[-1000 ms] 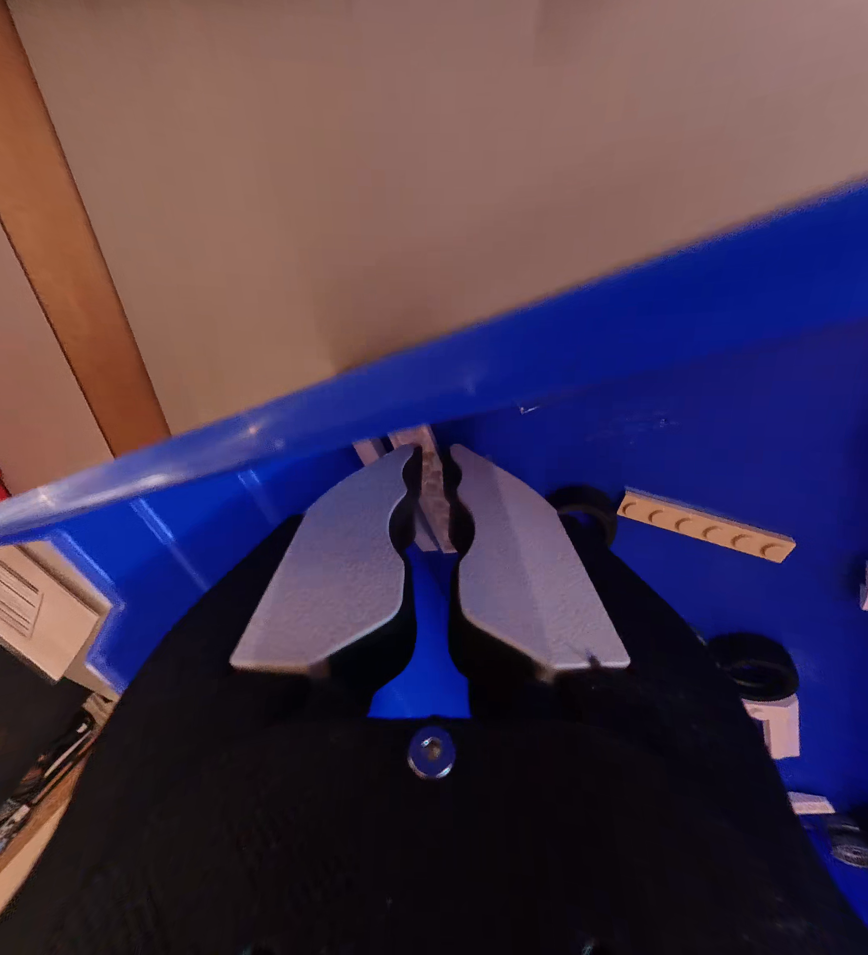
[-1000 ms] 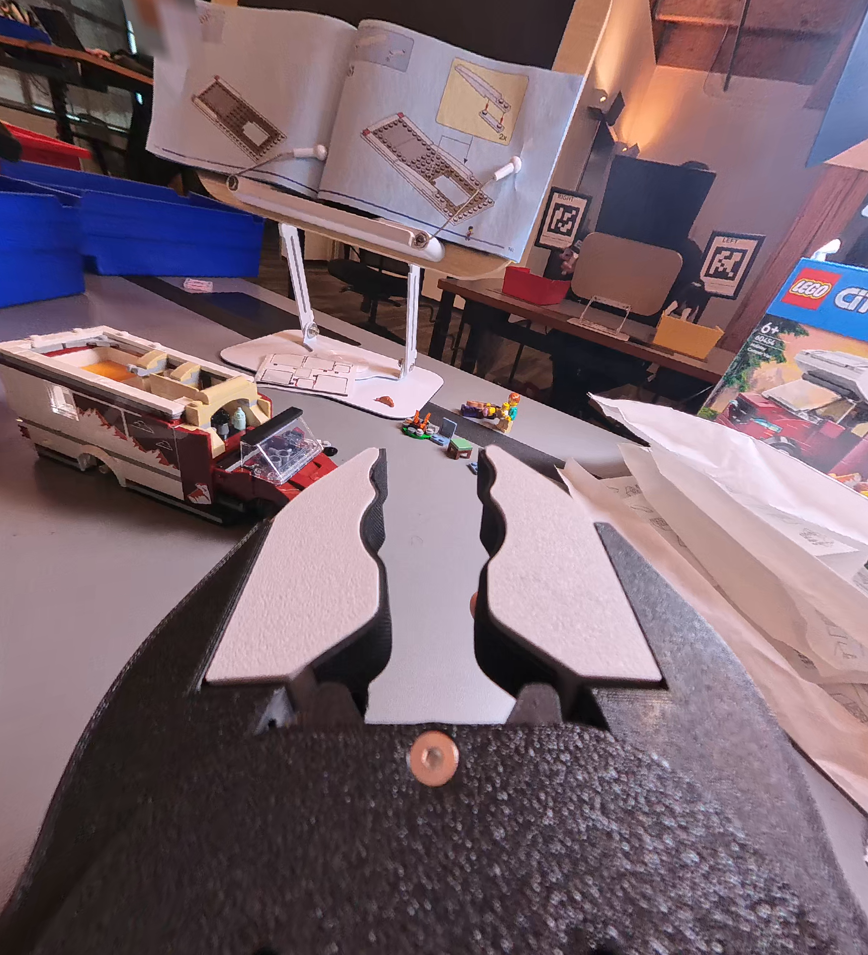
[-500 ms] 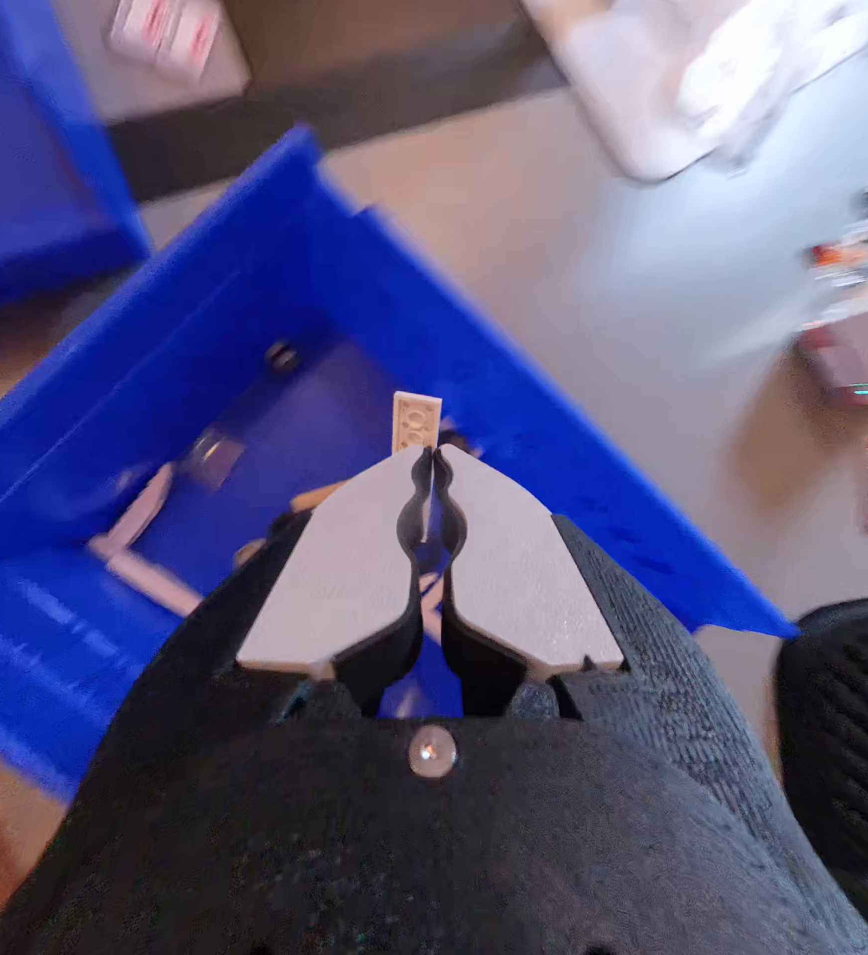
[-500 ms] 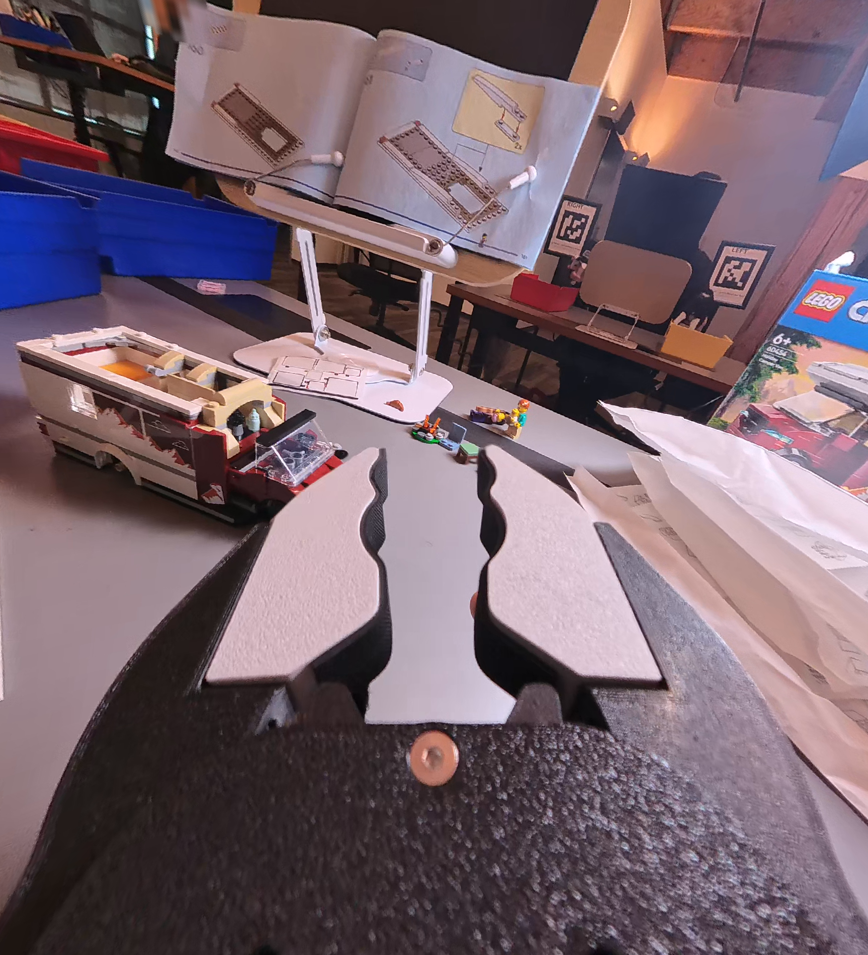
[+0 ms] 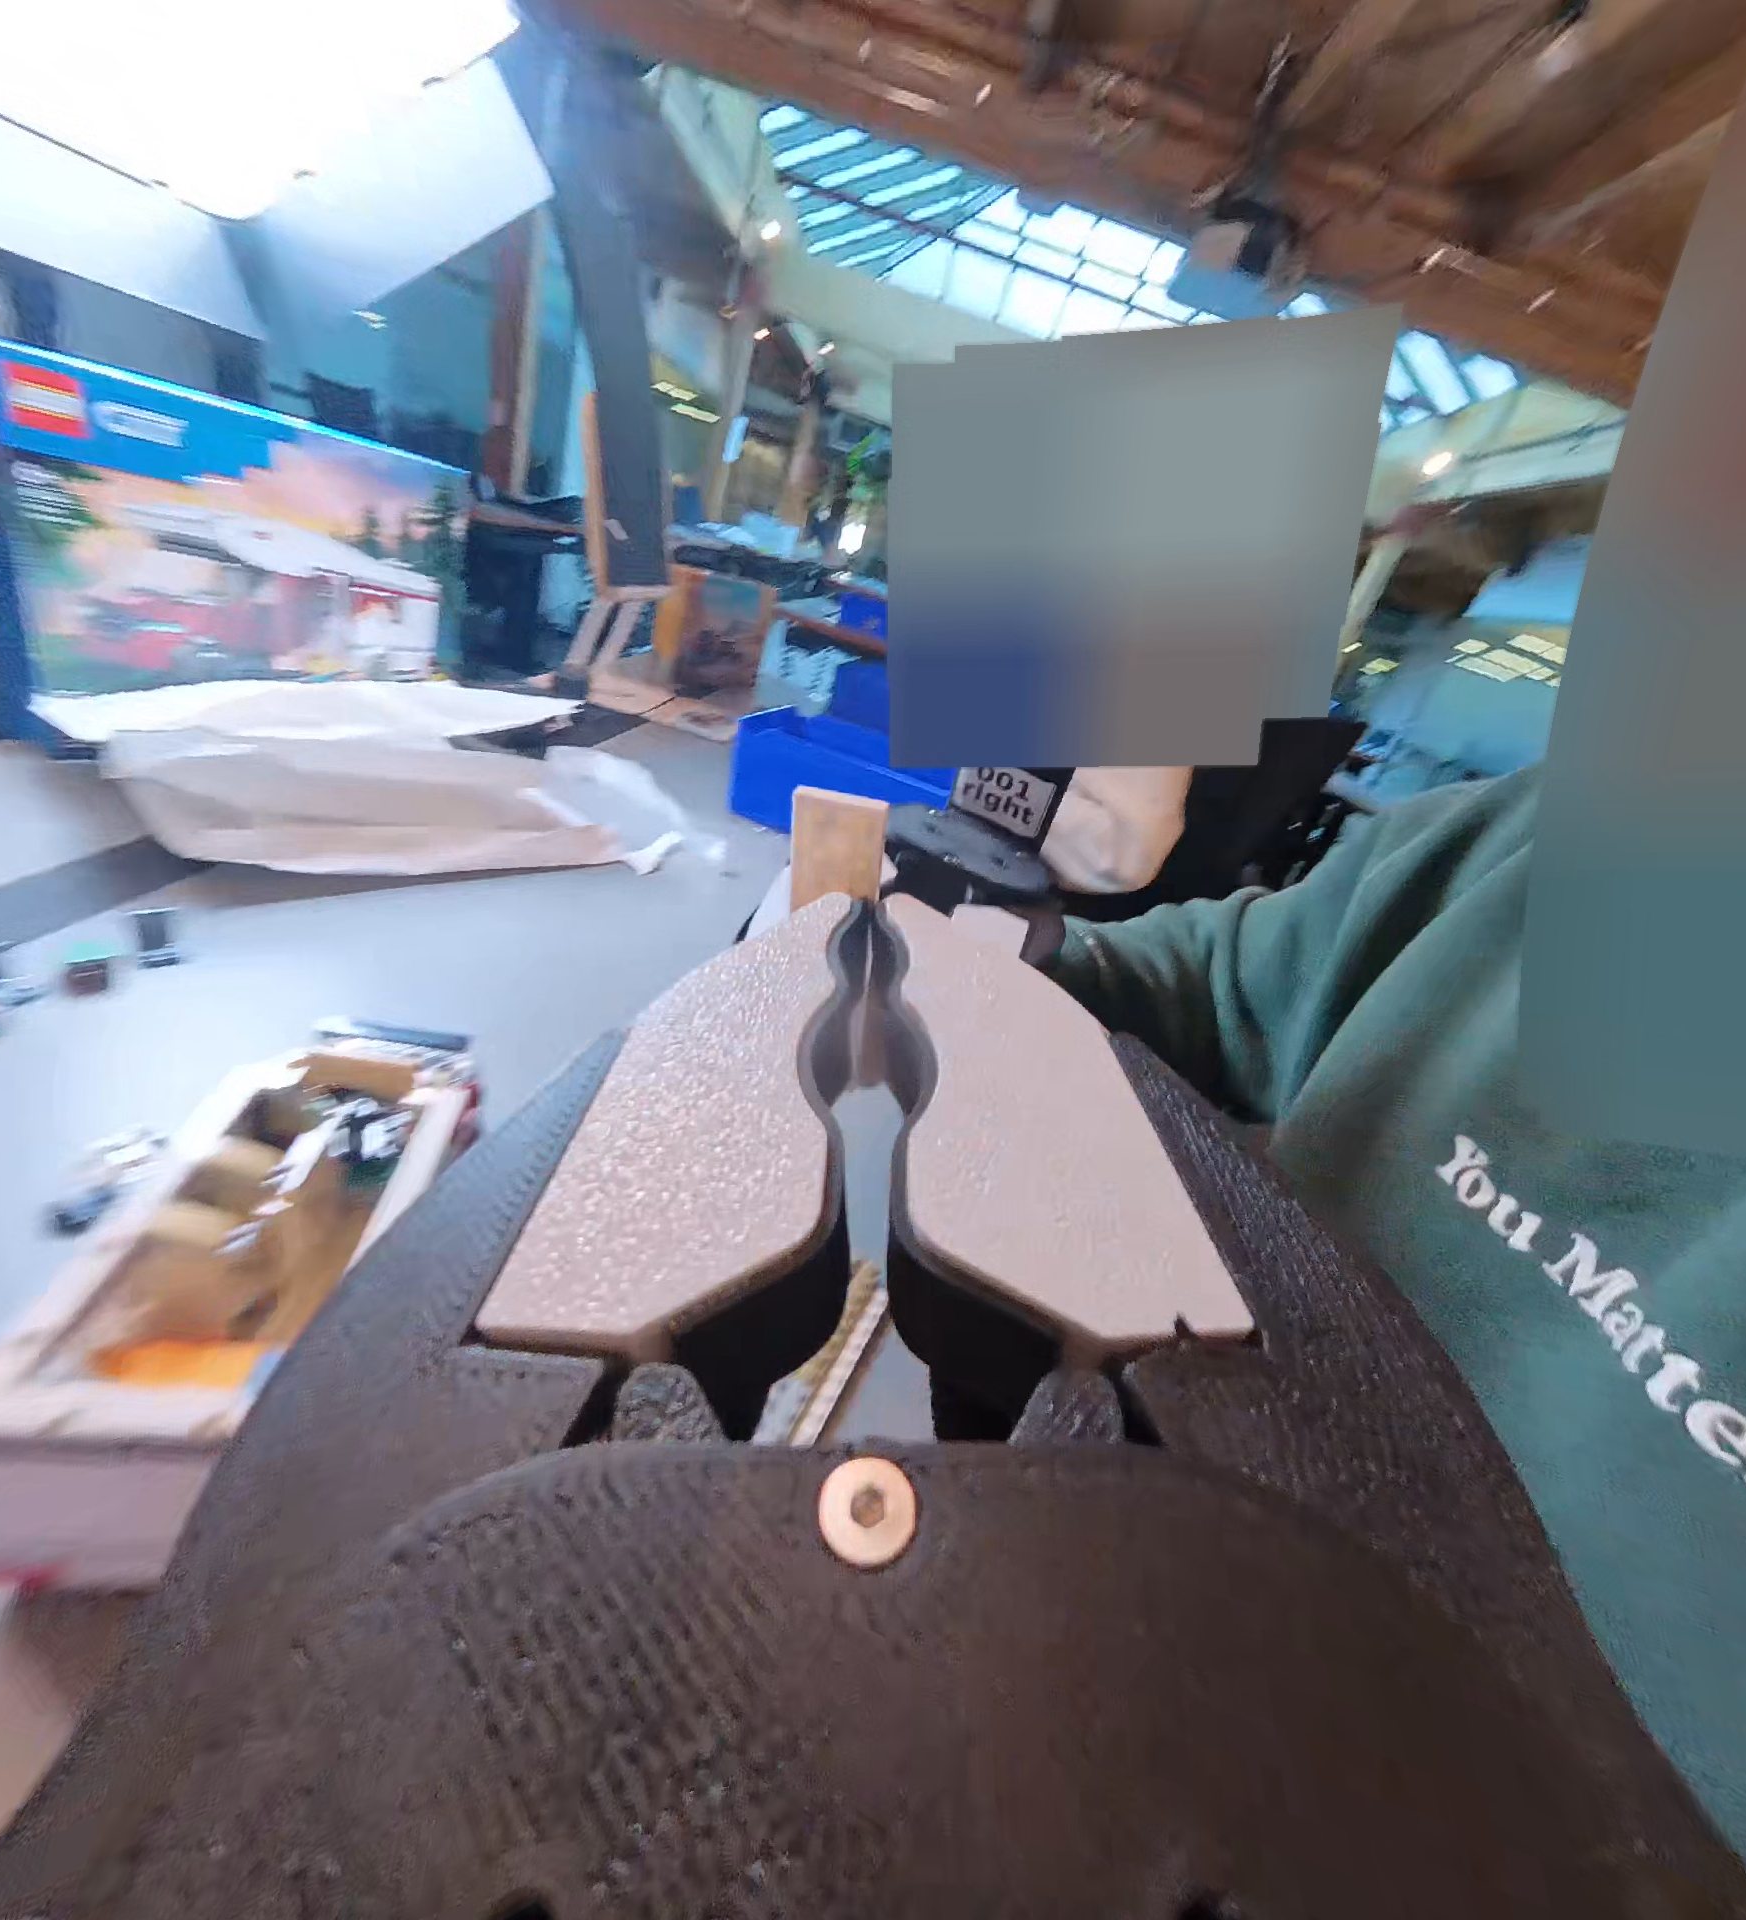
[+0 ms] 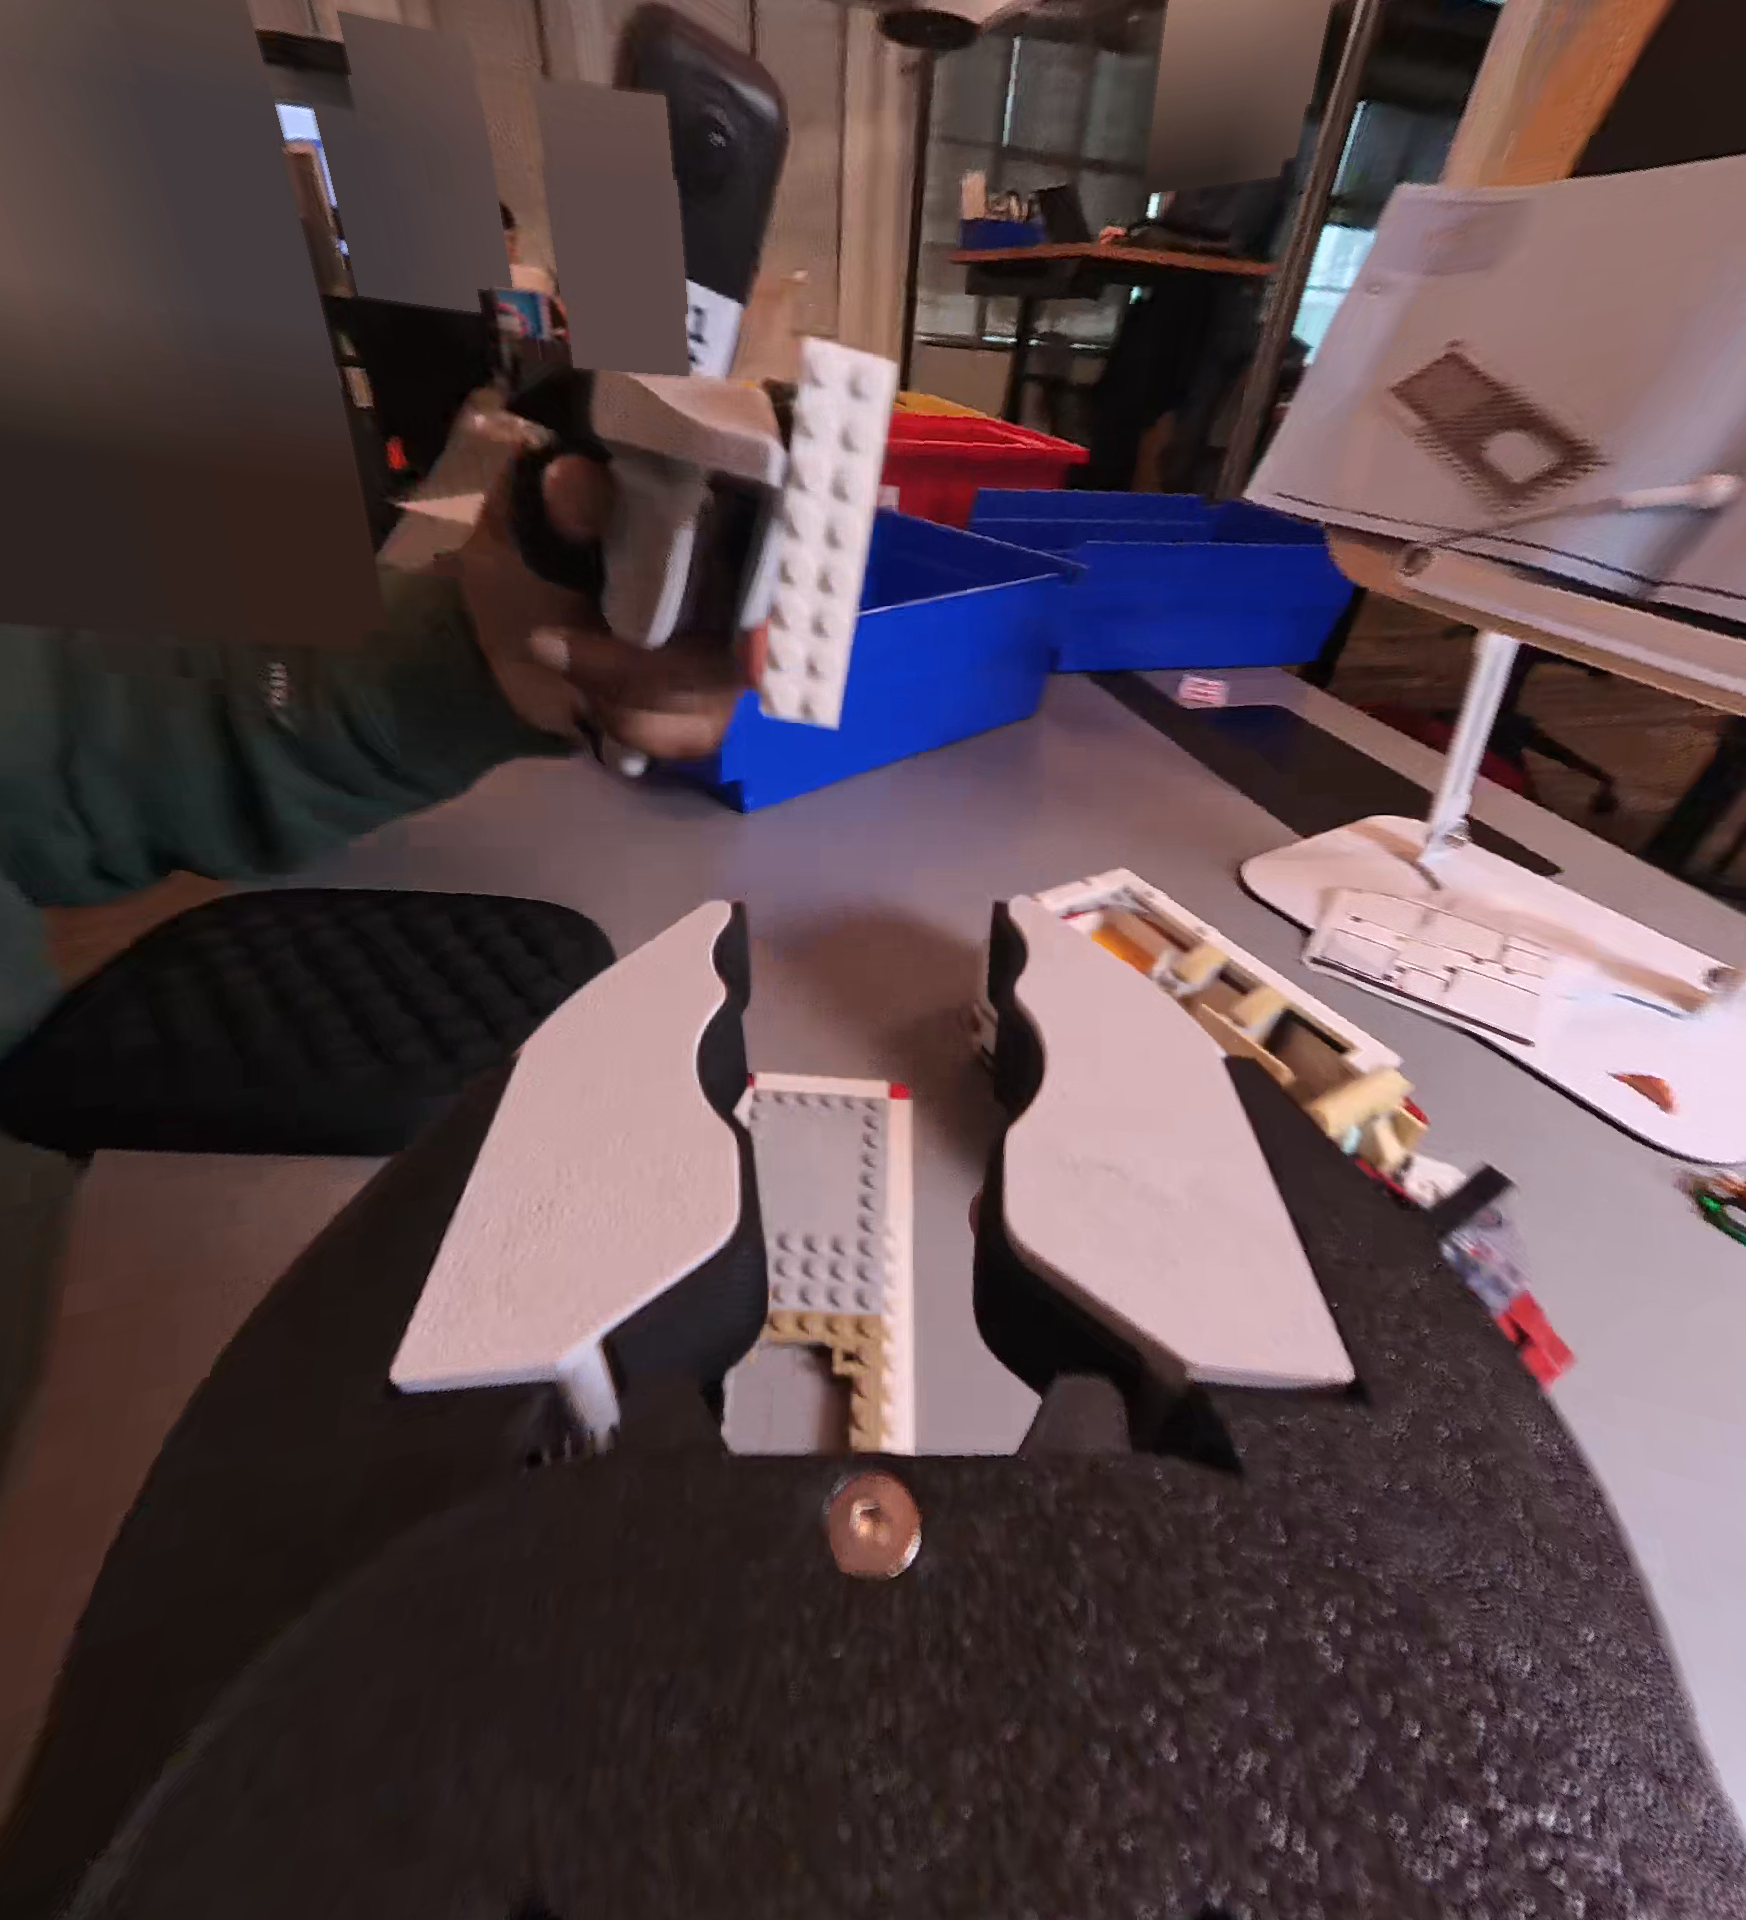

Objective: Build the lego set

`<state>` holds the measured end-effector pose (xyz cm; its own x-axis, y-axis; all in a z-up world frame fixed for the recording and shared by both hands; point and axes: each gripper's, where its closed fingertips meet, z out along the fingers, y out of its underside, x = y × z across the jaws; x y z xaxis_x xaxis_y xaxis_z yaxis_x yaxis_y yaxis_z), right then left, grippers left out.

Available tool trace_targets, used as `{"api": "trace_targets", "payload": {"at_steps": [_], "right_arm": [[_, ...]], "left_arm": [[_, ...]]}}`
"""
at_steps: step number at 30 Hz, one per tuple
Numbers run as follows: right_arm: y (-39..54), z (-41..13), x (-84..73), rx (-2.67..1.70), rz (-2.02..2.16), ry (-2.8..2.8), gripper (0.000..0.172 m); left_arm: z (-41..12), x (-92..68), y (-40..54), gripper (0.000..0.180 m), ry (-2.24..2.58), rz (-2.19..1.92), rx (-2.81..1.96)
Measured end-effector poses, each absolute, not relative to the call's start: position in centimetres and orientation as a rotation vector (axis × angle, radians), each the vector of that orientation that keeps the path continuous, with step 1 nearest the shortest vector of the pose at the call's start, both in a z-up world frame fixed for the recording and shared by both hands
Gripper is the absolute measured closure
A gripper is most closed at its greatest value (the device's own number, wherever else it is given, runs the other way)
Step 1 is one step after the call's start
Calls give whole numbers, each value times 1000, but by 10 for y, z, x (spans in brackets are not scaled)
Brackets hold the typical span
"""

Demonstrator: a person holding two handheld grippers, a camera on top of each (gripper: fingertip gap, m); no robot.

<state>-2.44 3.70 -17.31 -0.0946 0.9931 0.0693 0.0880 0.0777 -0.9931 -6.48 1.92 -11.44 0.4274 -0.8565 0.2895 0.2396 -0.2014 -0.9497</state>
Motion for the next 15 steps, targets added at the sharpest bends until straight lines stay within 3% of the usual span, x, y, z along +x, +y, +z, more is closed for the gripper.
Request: {"api": "trace_targets", "payload": {"at_steps": [5,9,15], "right_arm": [[30,-169,-45,-1204,1128,-1377,128],[30,-165,-46,-1216,1205,-1349,152],[37,-175,-40,-1266,1192,-1393,155]], "left_arm": [[-123,-35,29,180,559,-1219,-1356],[-130,-33,32,180,540,-1233,-1349],[-147,-39,34,180,530,-1232,-1386]]}}
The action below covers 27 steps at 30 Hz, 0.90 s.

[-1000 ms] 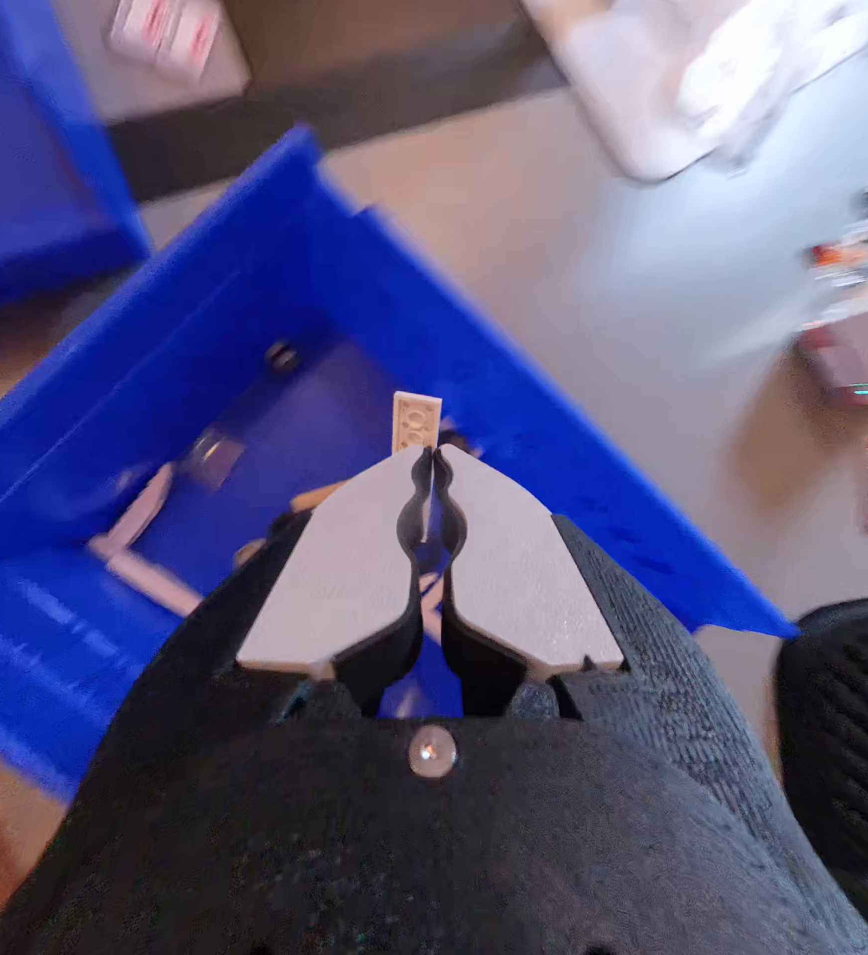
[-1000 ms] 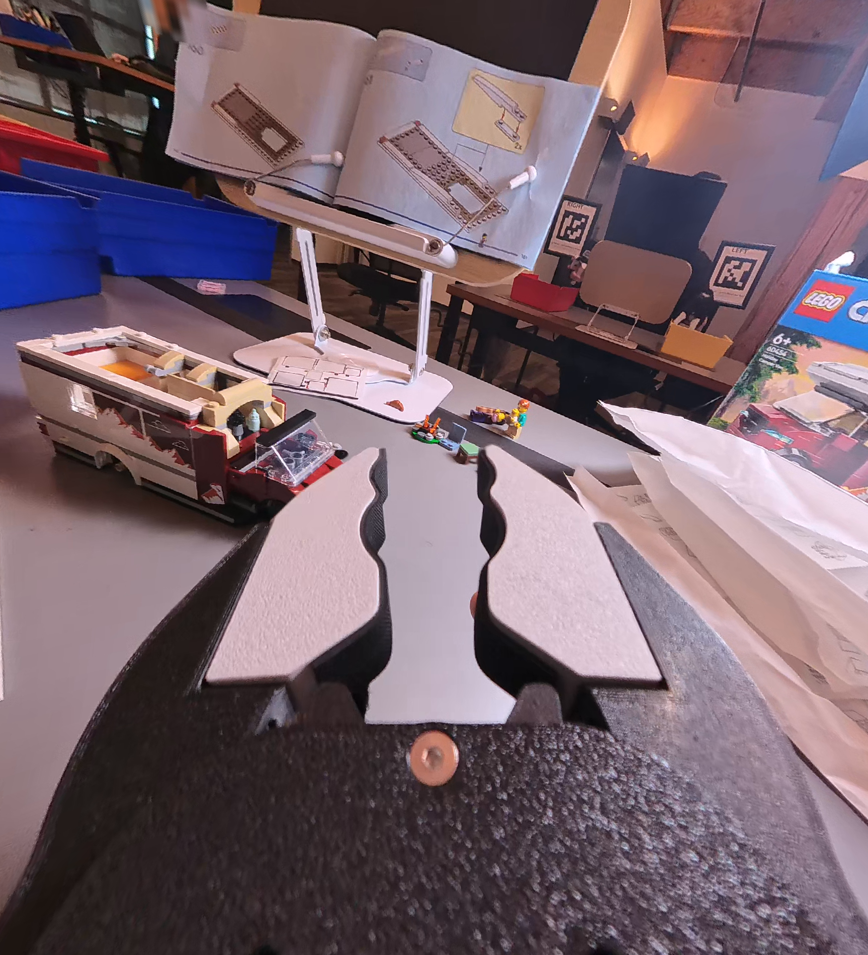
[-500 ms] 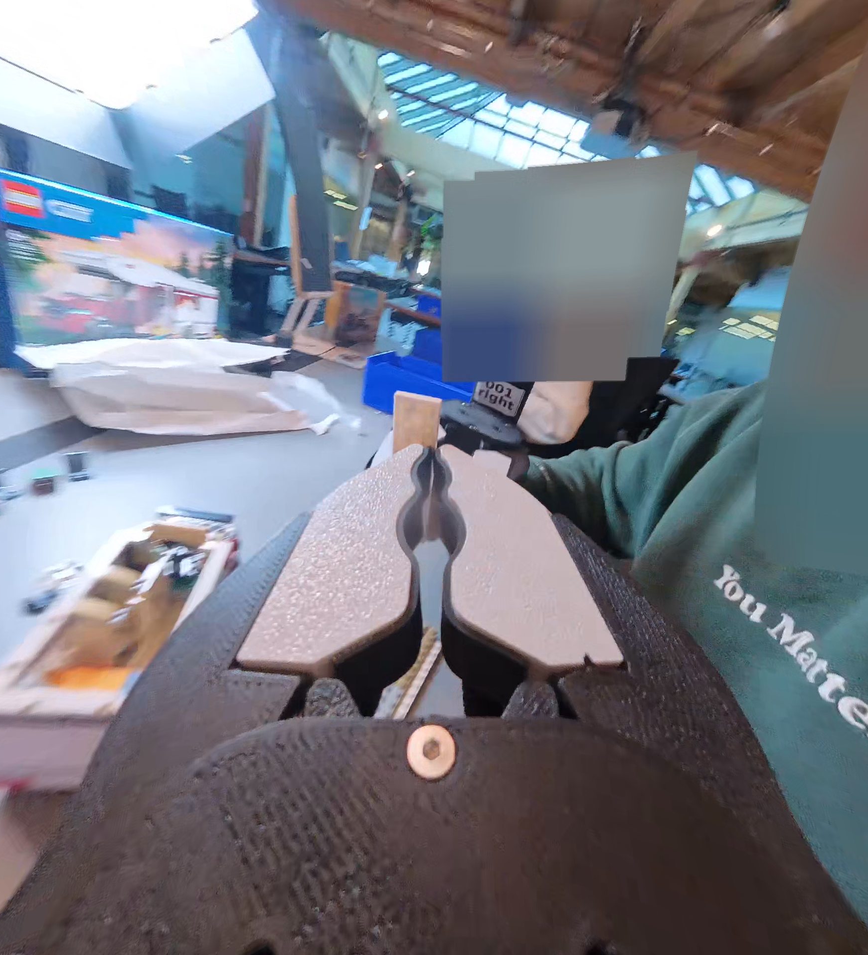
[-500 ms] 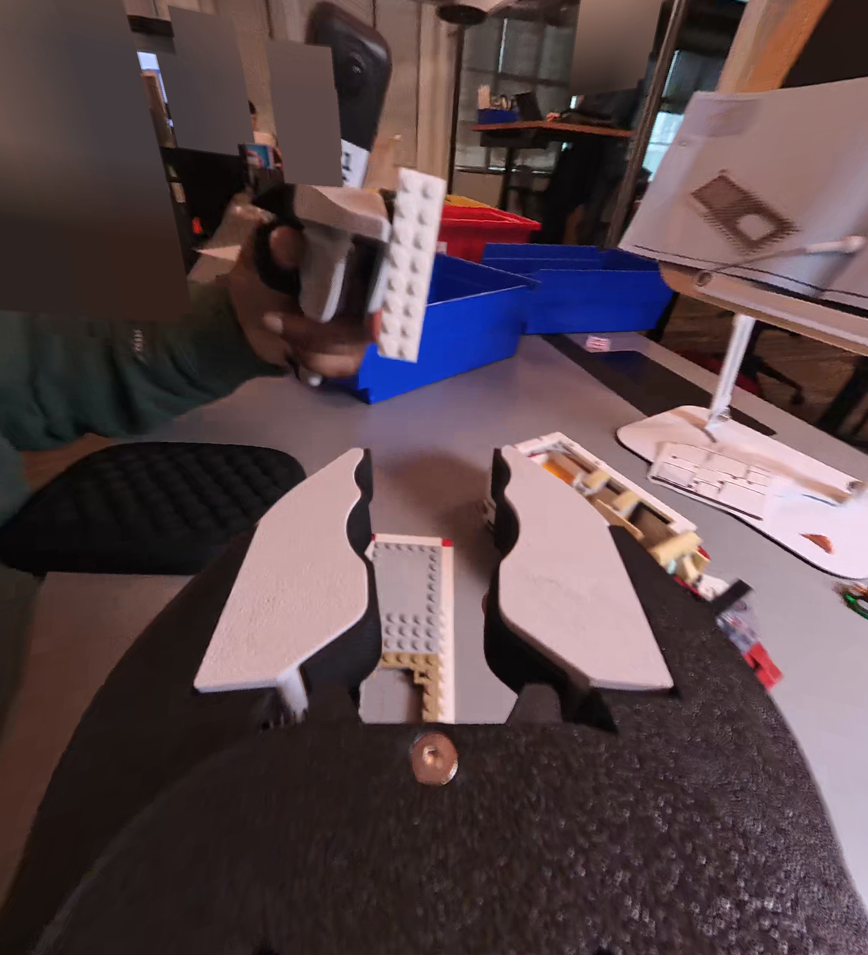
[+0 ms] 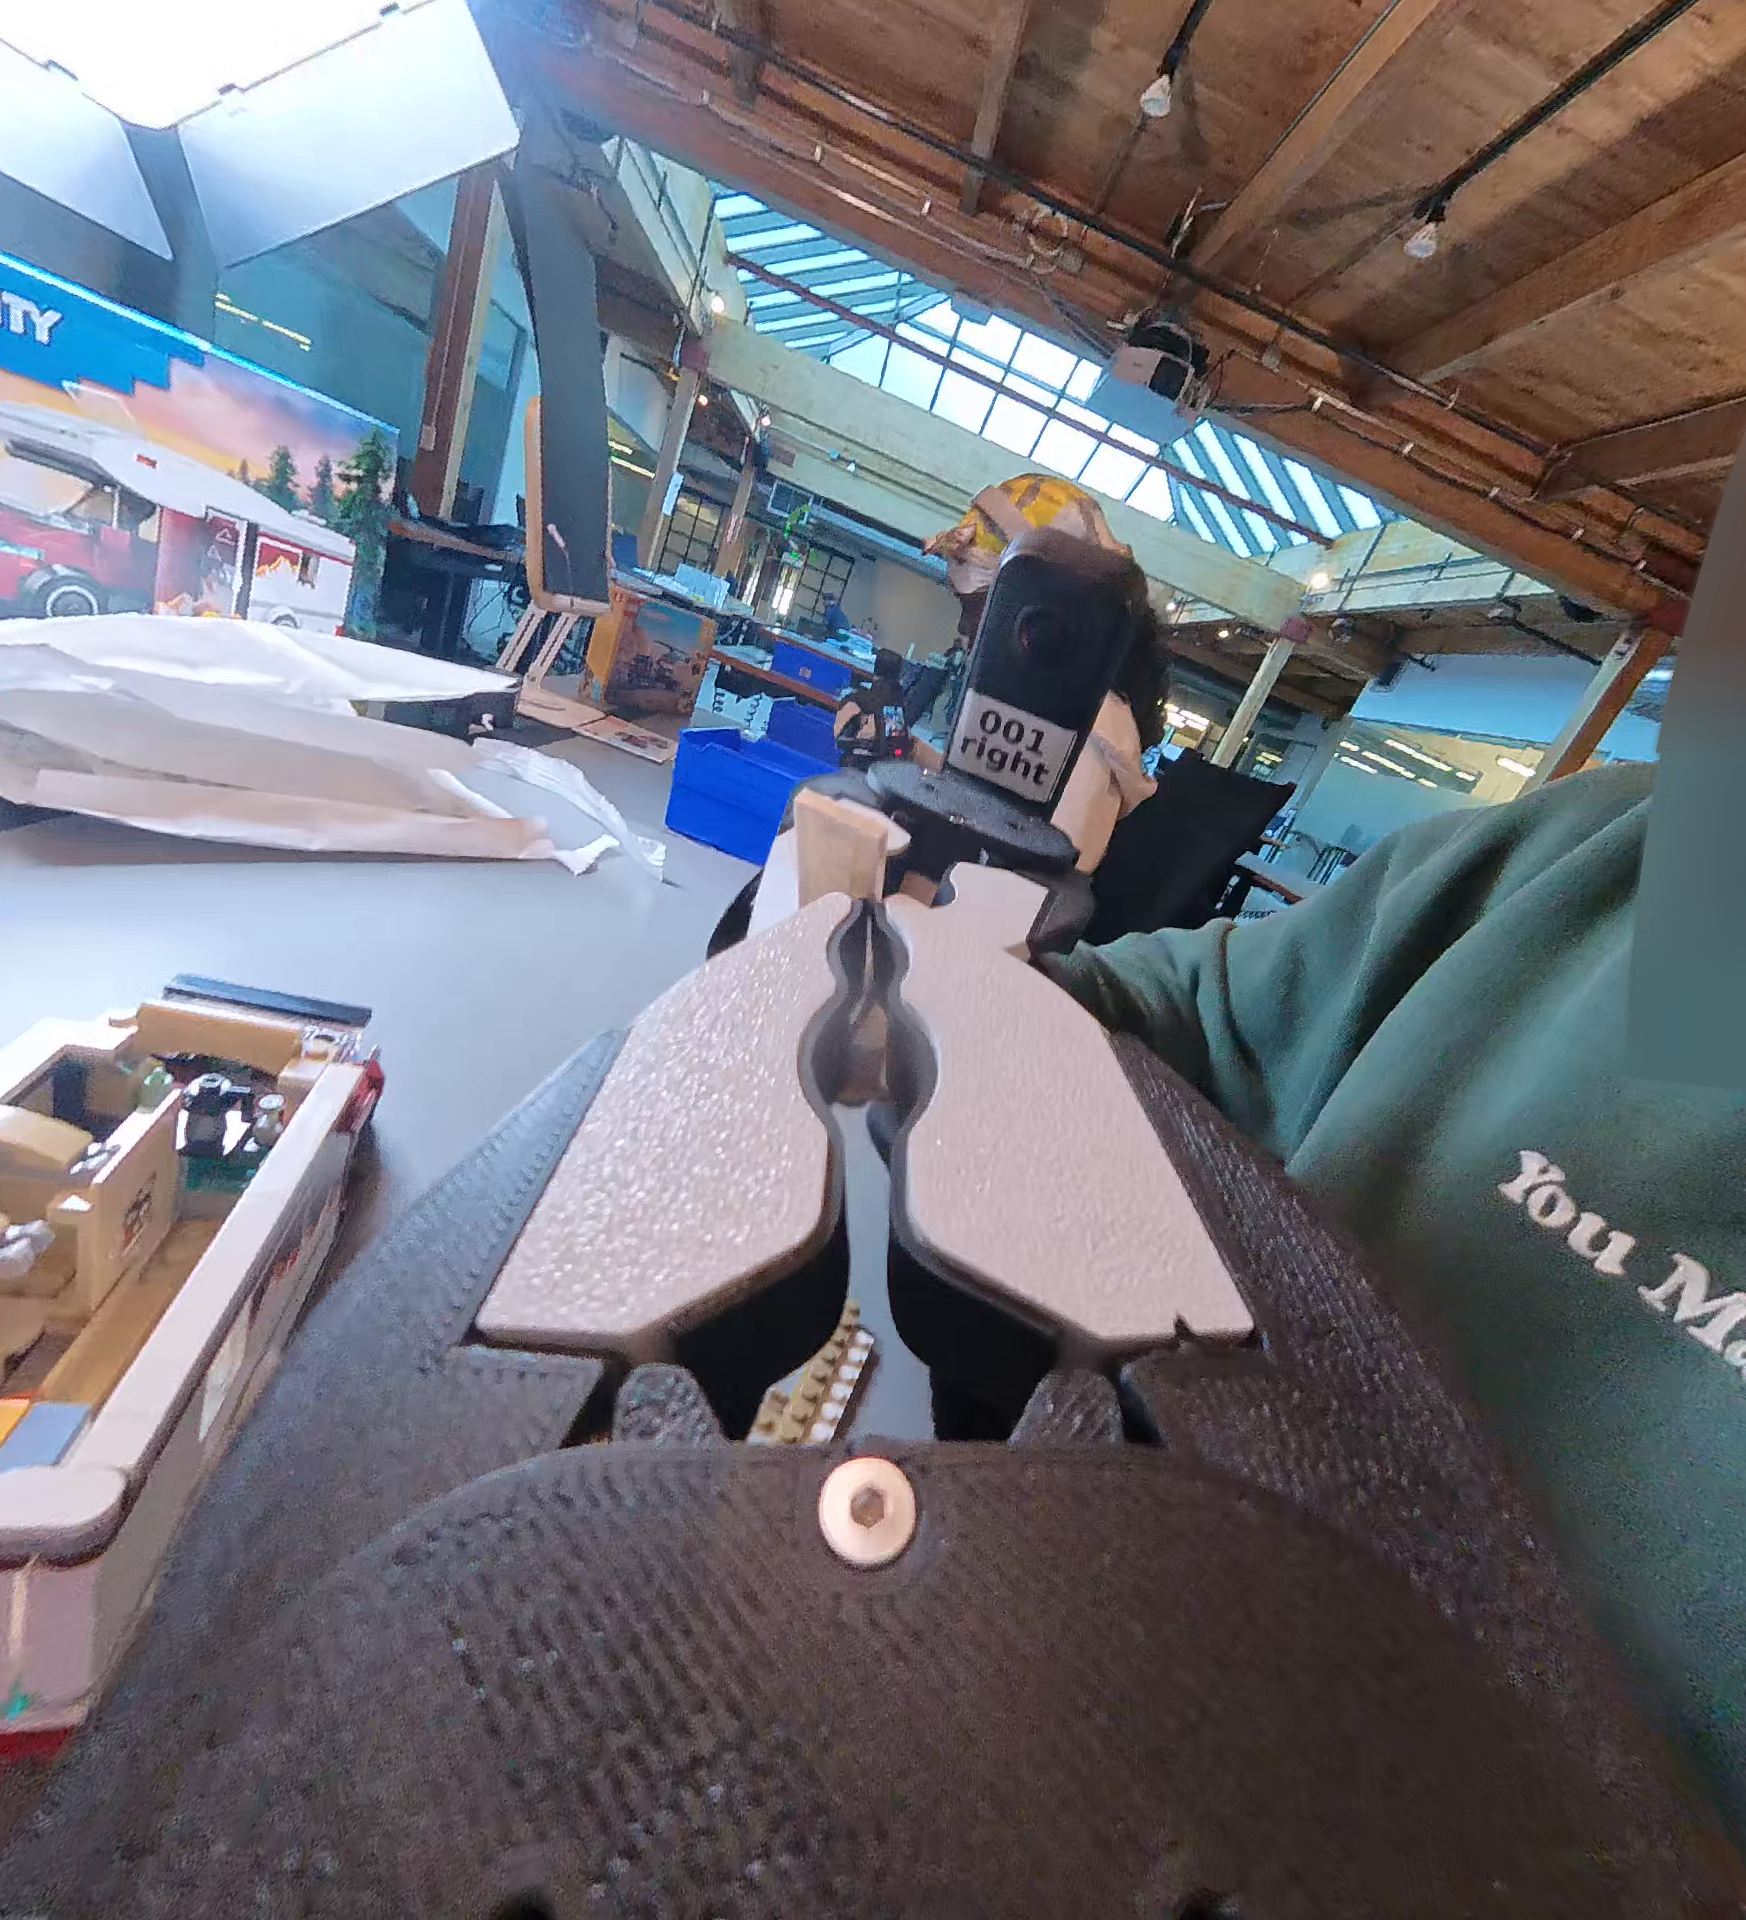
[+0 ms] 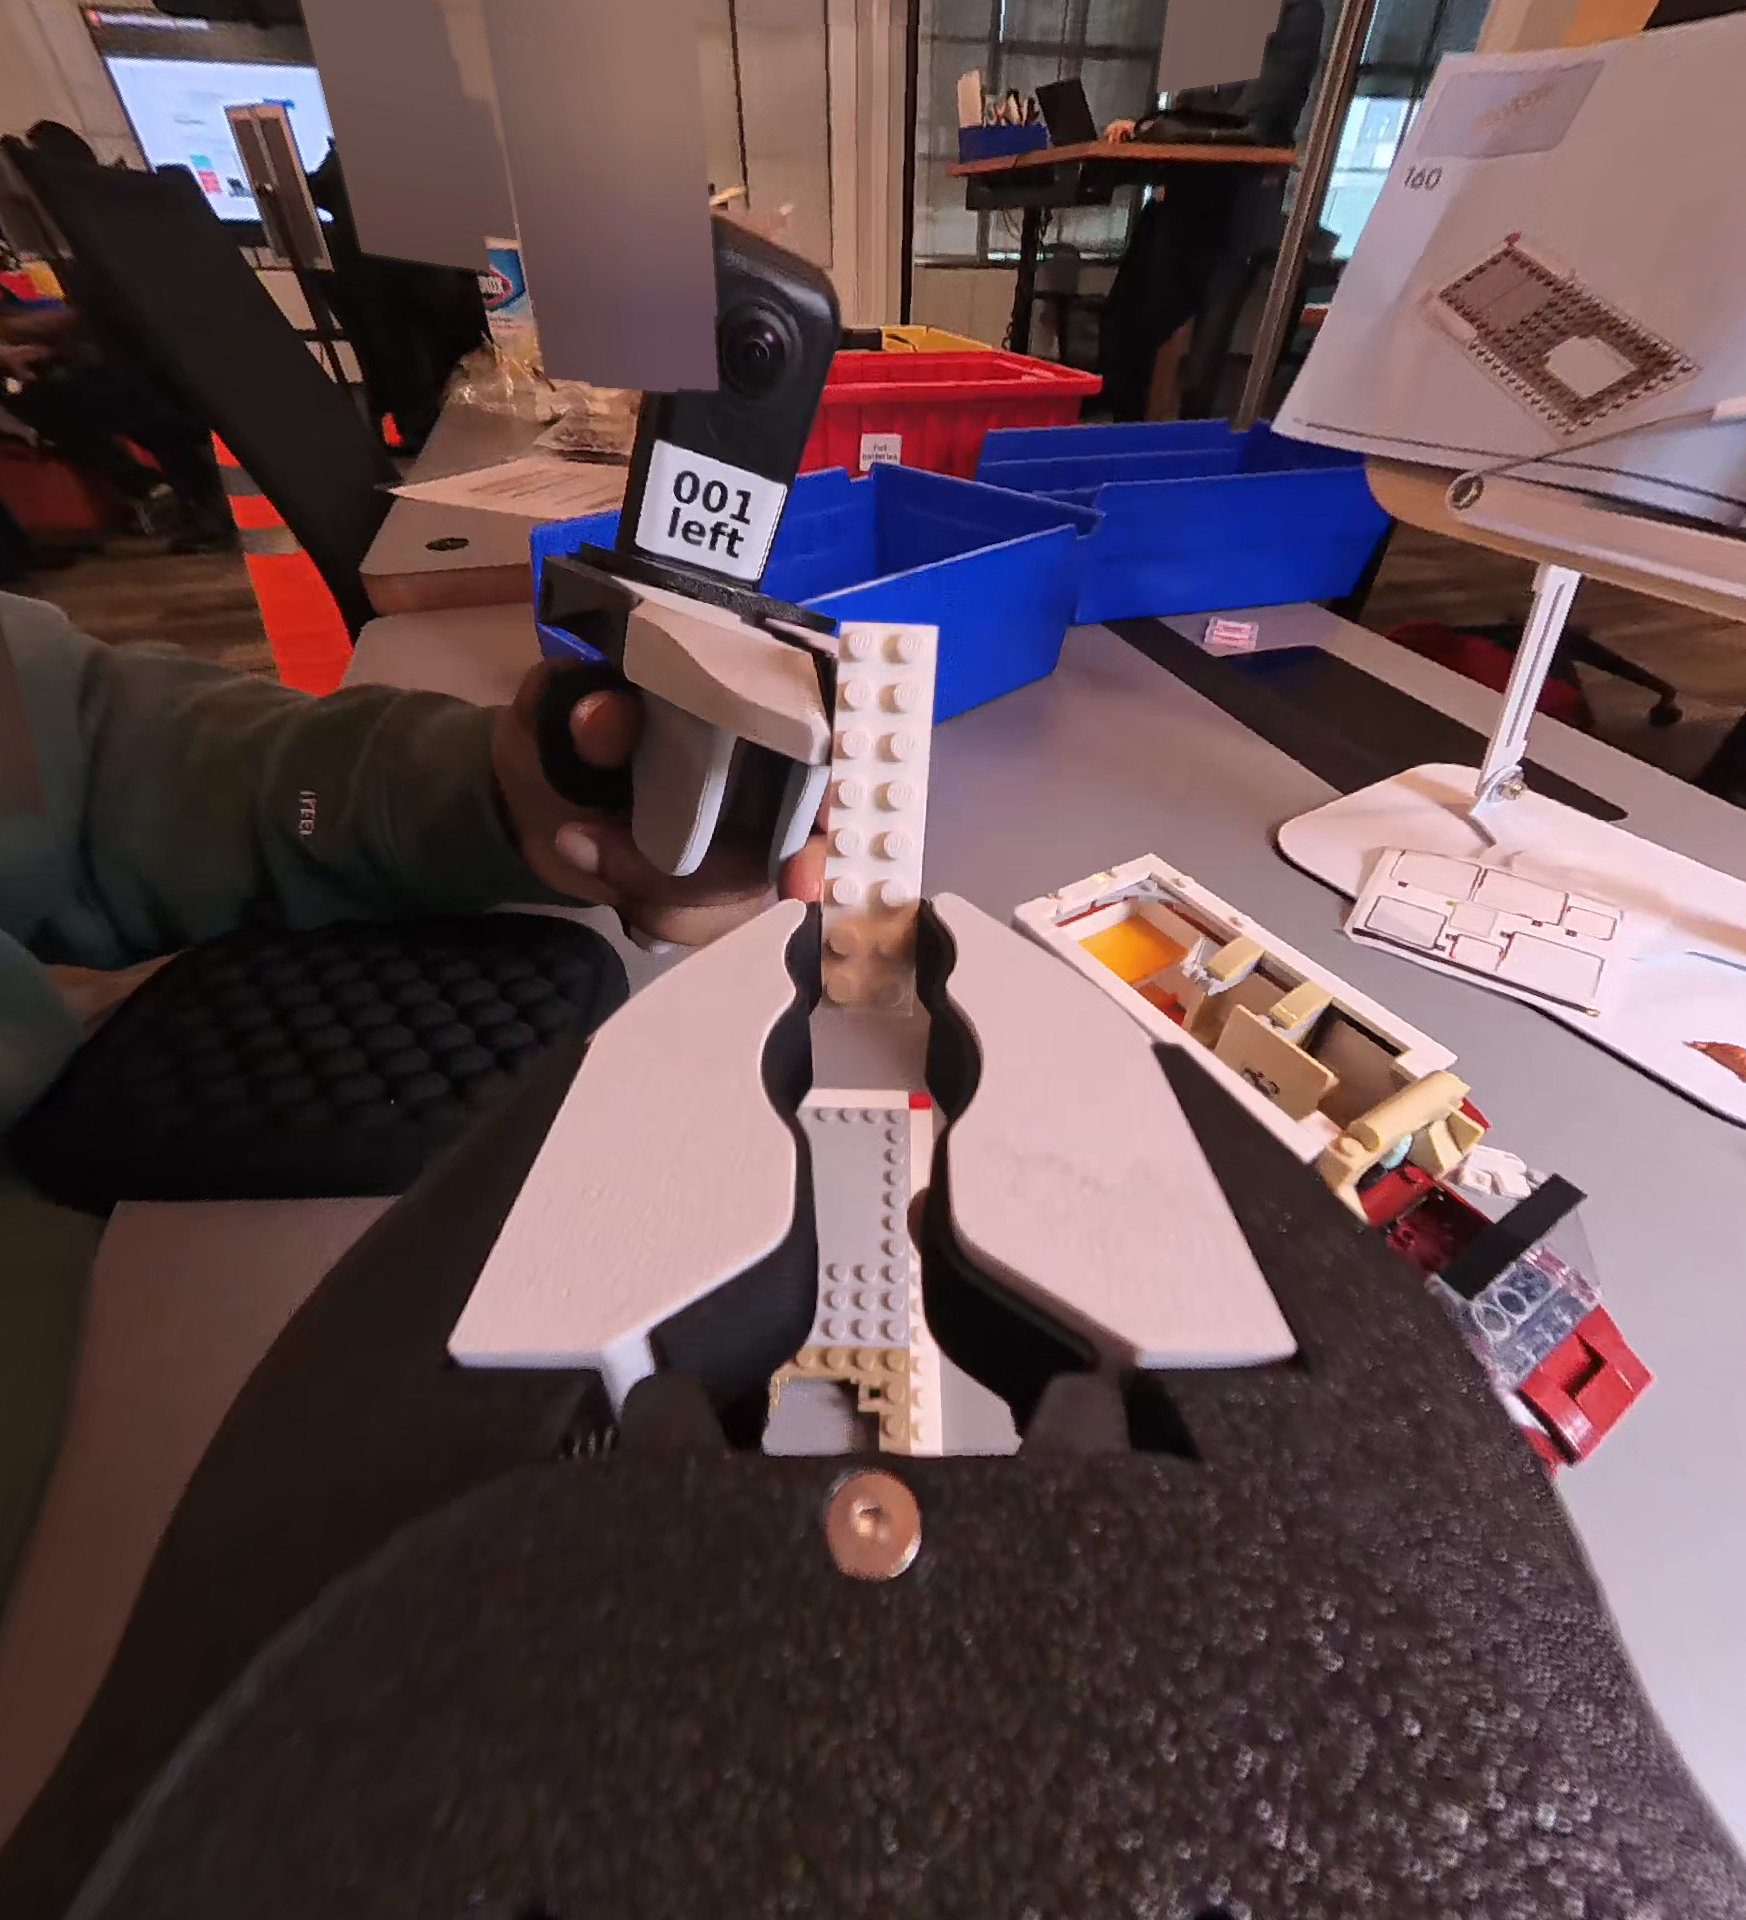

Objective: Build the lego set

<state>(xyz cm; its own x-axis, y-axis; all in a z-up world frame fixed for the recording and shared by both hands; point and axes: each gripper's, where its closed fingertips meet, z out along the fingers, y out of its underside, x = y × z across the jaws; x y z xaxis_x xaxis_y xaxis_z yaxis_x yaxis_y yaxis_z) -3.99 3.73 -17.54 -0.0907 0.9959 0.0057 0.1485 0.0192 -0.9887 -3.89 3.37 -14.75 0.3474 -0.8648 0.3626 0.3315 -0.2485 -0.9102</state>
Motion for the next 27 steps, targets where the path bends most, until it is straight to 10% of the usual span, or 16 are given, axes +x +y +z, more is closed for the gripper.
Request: {"api": "trace_targets", "payload": {"at_steps": [17,27], "right_arm": [[44,-292,62,-1449,764,-2185,155],[17,-307,76,-1272,700,-2525,155]], "left_arm": [[-300,-87,23,111,1121,-459,-2119],[-315,-91,33,119,1368,-399,-2156]]}}
